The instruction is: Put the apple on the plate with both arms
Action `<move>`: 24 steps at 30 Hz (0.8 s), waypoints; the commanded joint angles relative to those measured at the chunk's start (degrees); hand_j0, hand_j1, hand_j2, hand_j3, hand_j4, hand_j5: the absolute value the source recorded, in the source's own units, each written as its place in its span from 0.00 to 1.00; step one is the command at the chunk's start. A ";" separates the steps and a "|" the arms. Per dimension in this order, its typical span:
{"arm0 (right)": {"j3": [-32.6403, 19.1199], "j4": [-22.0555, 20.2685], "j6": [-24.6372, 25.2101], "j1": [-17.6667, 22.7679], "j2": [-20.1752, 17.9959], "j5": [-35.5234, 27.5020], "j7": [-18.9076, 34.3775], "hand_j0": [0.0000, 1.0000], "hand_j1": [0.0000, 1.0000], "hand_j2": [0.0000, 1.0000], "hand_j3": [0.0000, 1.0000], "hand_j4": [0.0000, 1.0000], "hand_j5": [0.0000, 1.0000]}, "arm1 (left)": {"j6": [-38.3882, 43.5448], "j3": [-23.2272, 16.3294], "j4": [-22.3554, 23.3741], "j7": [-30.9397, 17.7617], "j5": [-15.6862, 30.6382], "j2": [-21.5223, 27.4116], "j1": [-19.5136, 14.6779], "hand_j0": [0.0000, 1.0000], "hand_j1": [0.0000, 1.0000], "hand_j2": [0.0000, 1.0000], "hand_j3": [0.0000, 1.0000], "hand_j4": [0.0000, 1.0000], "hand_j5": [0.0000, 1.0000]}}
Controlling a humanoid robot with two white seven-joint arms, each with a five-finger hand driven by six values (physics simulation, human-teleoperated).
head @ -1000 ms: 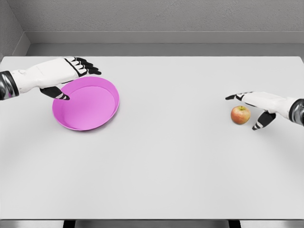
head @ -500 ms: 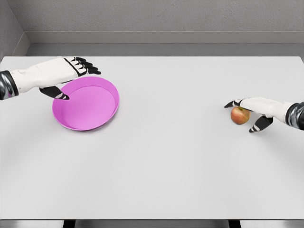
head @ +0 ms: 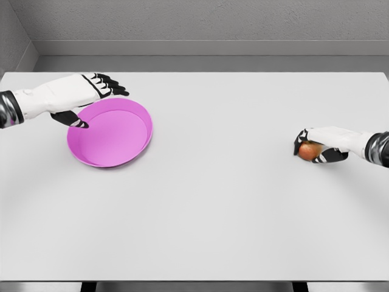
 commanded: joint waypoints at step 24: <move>-0.19 -4.49 -0.22 -2.02 -0.03 -0.09 0.25 0.46 0.46 0.46 0.46 0.46 0.46 | 0.11 0.04 0.00 0.03 0.44 0.67 -0.09 1.00 1.00 1.00 1.00 1.00 1.00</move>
